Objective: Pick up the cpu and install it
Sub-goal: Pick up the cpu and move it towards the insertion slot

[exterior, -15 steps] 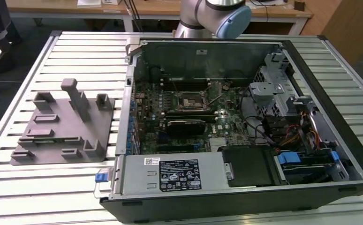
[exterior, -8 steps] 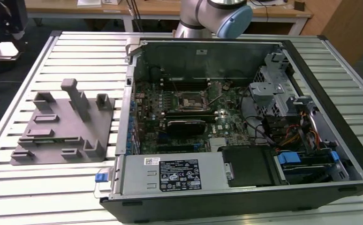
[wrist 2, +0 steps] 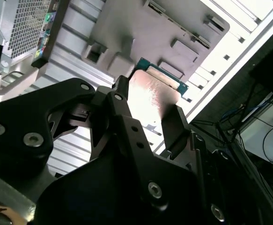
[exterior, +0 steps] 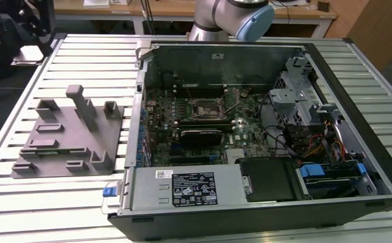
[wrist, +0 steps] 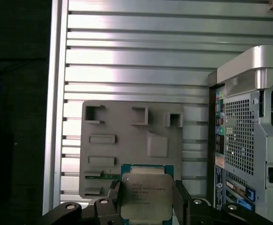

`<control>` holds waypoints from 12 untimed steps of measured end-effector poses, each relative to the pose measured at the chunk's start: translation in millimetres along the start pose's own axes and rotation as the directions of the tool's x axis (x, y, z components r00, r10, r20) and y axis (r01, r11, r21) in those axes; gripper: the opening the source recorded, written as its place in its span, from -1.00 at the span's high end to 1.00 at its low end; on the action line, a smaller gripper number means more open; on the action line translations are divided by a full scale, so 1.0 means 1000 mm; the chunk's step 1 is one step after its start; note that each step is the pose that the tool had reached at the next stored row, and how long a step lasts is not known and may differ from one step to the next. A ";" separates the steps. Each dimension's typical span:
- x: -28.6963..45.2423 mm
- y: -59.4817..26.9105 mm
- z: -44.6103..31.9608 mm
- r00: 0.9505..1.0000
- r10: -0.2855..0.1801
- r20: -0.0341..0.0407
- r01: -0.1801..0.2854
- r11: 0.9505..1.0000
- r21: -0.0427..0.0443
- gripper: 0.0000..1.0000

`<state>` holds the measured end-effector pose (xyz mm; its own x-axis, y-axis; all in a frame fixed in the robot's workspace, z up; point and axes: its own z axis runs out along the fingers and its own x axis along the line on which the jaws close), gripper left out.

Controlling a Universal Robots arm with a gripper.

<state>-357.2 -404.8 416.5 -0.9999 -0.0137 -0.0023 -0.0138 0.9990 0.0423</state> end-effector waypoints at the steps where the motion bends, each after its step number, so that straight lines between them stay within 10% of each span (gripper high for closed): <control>1: -0.0045 -0.0001 0.0001 1.000 0.000 0.000 0.000 1.000 0.000 -0.05; 12: -0.0542 -0.0008 0.0014 1.000 0.000 0.000 0.000 1.000 0.000 -0.05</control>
<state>-302.9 -404.9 415.2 -0.9999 -0.0137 -0.0024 -0.0138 0.9990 0.0423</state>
